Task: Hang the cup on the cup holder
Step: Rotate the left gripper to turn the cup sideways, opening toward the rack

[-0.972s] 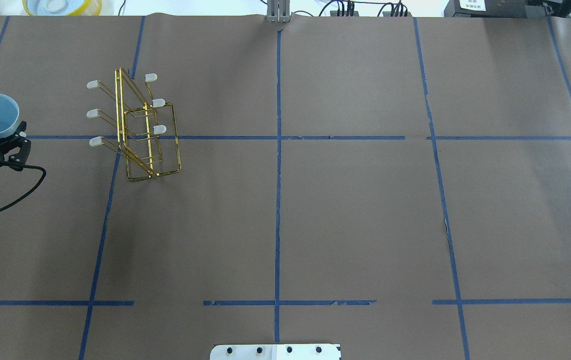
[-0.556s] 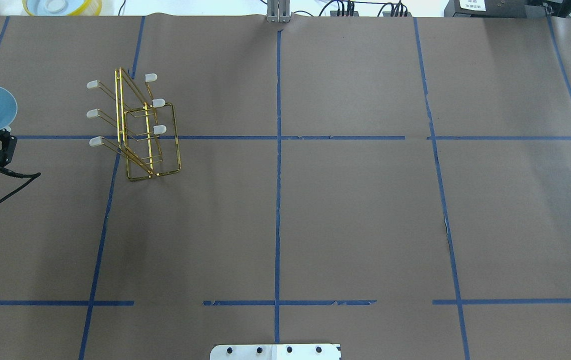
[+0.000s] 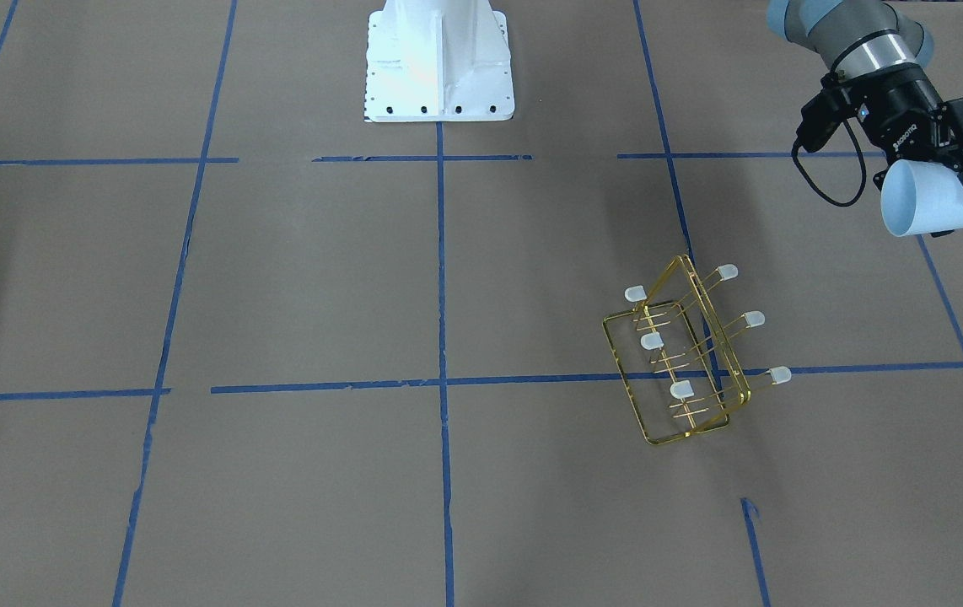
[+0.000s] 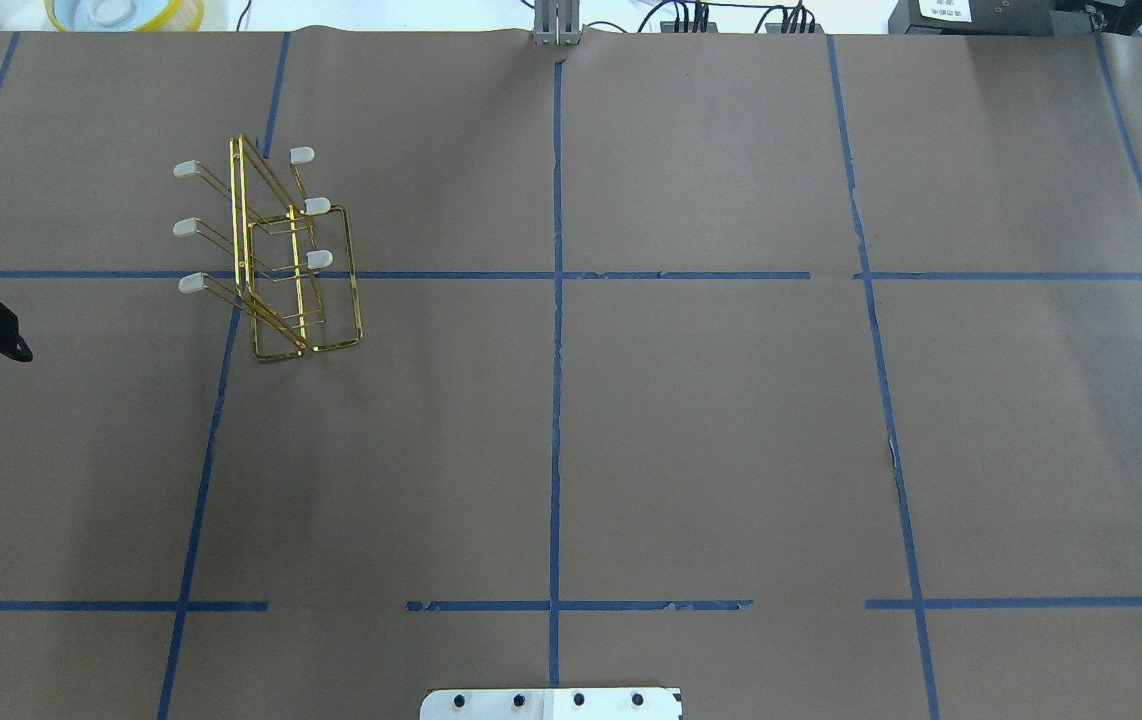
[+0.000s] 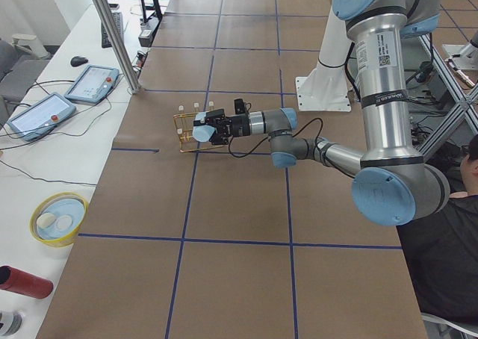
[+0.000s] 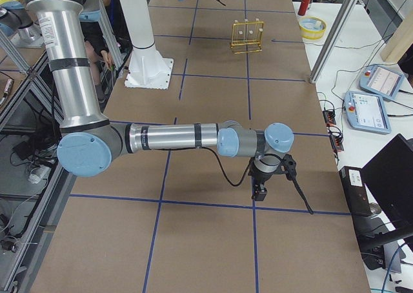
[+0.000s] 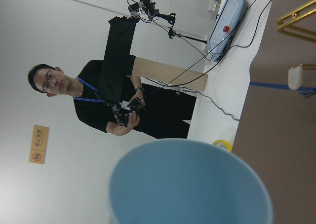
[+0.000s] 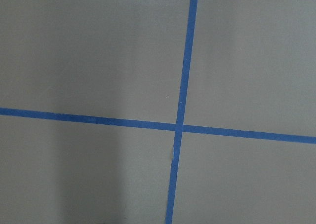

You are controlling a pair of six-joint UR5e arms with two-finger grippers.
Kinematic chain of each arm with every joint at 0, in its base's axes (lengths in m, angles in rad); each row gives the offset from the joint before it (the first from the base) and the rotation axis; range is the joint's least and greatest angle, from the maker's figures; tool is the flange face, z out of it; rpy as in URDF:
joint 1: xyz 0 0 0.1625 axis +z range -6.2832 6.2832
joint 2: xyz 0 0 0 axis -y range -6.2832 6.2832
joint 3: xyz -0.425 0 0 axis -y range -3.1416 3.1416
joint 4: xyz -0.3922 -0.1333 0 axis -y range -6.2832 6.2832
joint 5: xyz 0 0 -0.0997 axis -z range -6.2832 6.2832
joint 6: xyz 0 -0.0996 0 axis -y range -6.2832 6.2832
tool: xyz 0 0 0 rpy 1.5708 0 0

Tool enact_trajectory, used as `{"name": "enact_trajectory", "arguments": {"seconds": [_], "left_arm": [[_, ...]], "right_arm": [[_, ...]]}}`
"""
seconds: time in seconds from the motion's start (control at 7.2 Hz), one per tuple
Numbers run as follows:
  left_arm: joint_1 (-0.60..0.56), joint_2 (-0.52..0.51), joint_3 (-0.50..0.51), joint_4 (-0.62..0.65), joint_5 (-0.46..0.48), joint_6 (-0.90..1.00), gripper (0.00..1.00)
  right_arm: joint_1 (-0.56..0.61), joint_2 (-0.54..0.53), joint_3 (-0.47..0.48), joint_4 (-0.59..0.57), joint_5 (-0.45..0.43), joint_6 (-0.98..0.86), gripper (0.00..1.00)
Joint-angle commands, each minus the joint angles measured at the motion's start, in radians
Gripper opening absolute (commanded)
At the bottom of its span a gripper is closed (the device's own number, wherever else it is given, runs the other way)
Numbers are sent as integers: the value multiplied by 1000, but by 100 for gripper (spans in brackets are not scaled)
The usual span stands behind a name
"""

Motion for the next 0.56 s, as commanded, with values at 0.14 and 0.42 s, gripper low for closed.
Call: {"name": "enact_trajectory", "arguments": {"seconds": [0.14, 0.42], "left_arm": [[98, -4, 10, 107, 200, 257, 0], [192, -4, 29, 149, 264, 348, 0]], "right_arm": [[0, 0, 0, 0, 0, -1, 100], [0, 0, 0, 0, 0, -1, 100]]}}
